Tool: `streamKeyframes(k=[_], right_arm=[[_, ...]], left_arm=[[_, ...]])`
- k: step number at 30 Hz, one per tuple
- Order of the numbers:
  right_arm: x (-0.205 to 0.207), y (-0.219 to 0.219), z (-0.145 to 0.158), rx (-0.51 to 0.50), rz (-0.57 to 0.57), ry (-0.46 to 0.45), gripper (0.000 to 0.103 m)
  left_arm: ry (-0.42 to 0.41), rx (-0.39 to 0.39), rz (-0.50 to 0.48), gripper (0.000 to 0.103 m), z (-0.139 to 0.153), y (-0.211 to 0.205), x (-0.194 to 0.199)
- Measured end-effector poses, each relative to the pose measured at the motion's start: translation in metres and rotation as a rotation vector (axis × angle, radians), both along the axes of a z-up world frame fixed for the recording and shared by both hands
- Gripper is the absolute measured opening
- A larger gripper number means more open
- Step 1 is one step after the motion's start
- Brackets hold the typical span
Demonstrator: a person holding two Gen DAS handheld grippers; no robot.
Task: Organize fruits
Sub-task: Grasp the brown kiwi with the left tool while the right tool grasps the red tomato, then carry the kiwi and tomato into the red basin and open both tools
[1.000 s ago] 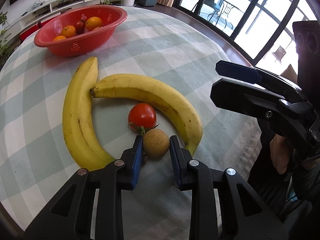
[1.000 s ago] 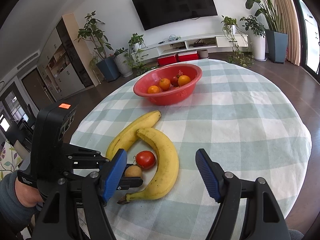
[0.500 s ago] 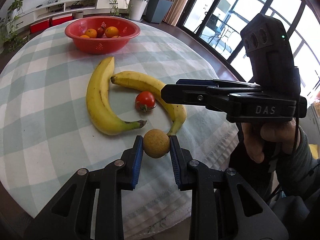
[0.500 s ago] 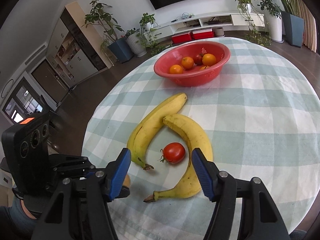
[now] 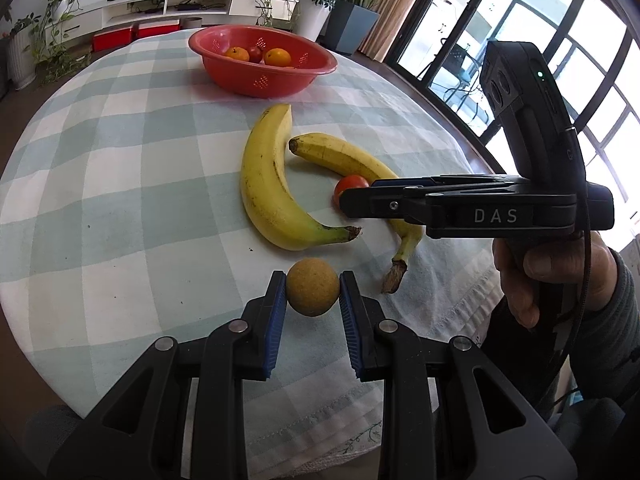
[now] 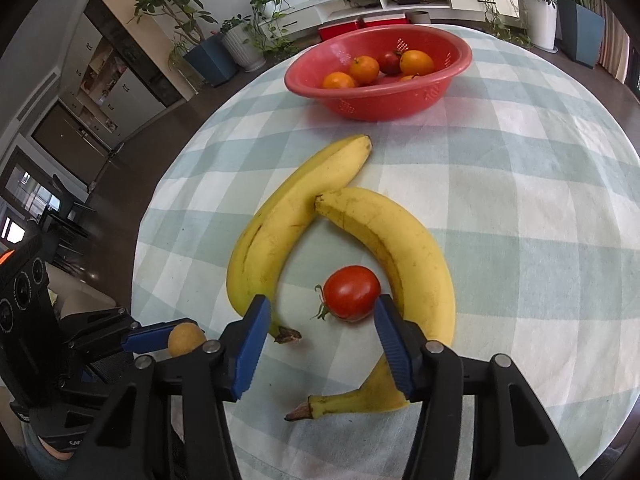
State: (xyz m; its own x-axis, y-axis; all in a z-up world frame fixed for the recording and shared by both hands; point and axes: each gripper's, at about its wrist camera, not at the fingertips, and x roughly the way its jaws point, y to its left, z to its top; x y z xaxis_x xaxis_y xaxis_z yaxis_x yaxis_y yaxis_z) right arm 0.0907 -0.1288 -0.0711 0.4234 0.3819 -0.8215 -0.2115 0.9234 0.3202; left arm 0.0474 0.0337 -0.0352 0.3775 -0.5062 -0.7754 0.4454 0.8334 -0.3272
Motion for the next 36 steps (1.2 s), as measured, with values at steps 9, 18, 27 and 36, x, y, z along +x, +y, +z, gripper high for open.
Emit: streamKeyframes(k=[9,18,27,36], right_arm=[[0.005,0.022,-0.013,-0.146,0.051,-0.014,0.042],[0.006,0.026,-0.013,-0.191,0.056,-0.045,0.035],[-0.002,0.021,-0.008,-0.155,0.053,-0.081,0.034],[-0.016,0.008,0.015,-0.054,0.04,-0.131,0.034]], left_arm=[[0.01,0.003,0.007,0.025,-0.007,-0.001,0.005],[0.014,0.003,0.011,0.025,-0.011,-0.001,0.006],[0.011,0.001,0.022,0.025,-0.009,0.002,0.006],[-0.001,-0.02,0.029,0.025,0.003,0.007,0.014]])
